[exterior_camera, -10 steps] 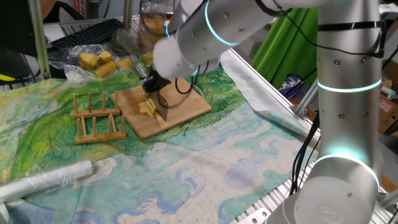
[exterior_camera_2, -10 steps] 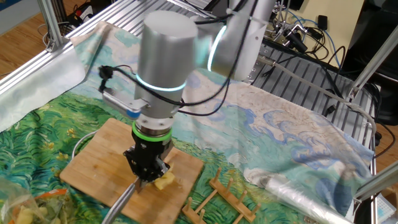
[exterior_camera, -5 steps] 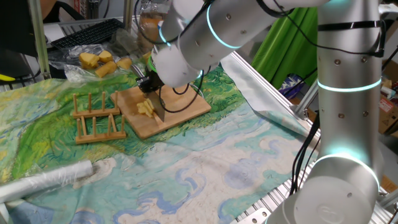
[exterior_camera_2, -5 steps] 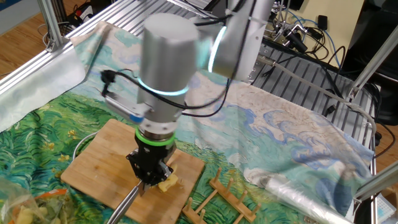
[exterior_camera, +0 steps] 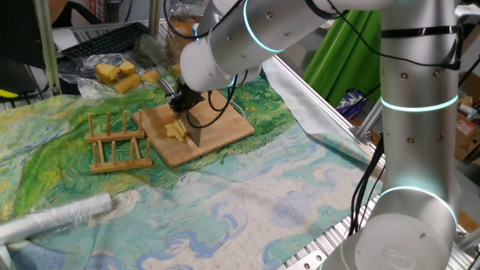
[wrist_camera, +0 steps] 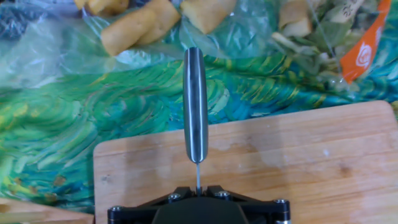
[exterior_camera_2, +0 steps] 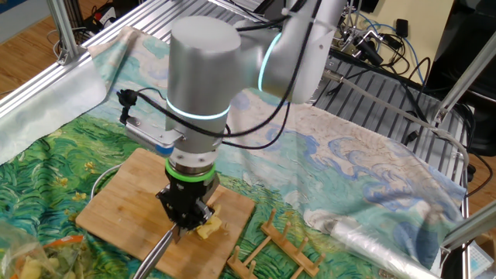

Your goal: Chop the potatoes

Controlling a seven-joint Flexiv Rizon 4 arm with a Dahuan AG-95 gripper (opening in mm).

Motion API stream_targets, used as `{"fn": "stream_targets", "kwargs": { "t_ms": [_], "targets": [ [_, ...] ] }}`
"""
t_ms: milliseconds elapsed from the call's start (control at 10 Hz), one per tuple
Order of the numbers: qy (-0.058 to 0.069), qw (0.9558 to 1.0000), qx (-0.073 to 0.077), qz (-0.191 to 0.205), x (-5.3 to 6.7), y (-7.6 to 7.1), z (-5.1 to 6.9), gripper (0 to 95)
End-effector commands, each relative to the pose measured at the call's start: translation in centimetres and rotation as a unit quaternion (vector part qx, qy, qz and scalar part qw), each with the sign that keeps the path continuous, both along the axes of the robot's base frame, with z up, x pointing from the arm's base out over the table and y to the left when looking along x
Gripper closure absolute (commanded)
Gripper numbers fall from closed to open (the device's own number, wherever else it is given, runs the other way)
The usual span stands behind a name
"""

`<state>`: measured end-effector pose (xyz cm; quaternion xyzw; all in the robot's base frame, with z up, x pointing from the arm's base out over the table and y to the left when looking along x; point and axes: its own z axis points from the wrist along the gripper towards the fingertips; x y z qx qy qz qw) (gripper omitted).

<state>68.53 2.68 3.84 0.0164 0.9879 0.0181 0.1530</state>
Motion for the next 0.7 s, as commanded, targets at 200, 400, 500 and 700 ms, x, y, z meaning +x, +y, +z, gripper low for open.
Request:
{"fn": "stream_targets", "kwargs": {
  "t_ms": [200,400,500,700],
  "targets": [
    [0.009,0.9999,0.002,0.005,-0.26,-0.10,0.36,95.0],
    [0.008,1.0000,0.002,0.004,-0.22,-0.07,0.13,95.0],
    [0.008,1.0000,0.002,0.004,-0.22,-0.07,0.15,95.0],
    [0.009,0.9999,0.005,0.005,-0.31,-0.09,0.77,95.0]
  ]
}}
